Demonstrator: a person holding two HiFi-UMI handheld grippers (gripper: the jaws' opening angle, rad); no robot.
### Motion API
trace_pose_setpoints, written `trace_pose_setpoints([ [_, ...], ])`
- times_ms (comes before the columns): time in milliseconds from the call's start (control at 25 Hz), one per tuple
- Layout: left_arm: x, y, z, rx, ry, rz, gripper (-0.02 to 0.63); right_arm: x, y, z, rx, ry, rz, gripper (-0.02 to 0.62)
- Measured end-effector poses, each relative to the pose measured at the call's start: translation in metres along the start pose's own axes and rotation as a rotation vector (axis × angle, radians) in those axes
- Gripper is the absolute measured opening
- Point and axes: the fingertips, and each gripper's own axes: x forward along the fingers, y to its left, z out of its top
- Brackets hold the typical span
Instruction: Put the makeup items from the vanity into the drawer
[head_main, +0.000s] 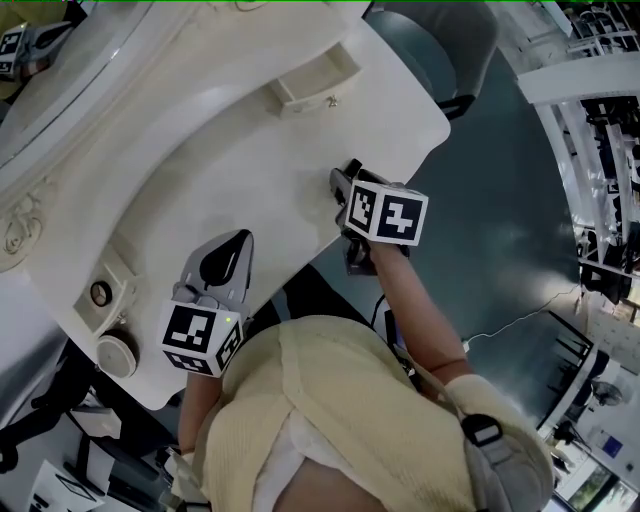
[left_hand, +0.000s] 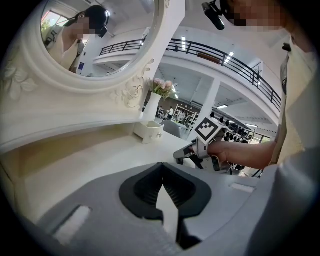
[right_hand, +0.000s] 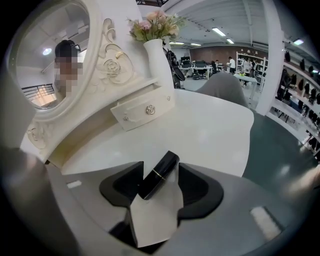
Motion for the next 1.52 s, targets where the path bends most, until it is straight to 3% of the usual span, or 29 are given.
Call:
trace_pose_setpoints([
  [200, -0.004, 0.006, -0.001, -0.012, -0.008, 0.004, -0.002, 0.003, 0.000, 0.000, -0.051, 0.001, -0.049, 0.212],
  [320, -0.006, 0.009, 0.000, -0.017, -0.015, 0.011, -0.002, 0.002, -0.006, 0.000, -0.086, -0.002, -0.100, 0.128],
  [400, -0.008, 0.010, 0.000, -0.018, -0.019, 0.015, -0.002, 0.001, -0.007, 0.000, -0.094, -0.003, -0.103, 0.121],
  [680, -0.016, 0.010, 0.001, -0.011, -0.034, 0.039, -0.002, -0.002, -0.001, 0.000, -0.112, -0.009, -0.043, 0.118],
  [1000, -0.033, 0.013, -0.002, -0.024, -0.063, 0.079, -0.002, -0.012, 0.034, 0.004, -0.188, -0.051, 0.102, 0.118],
  [1520, -0.068, 0.025, -0.002, -0.038, -0.124, 0.166, -0.002, -0.031, 0.069, 0.016, -0.300, -0.106, 0.185, 0.109],
])
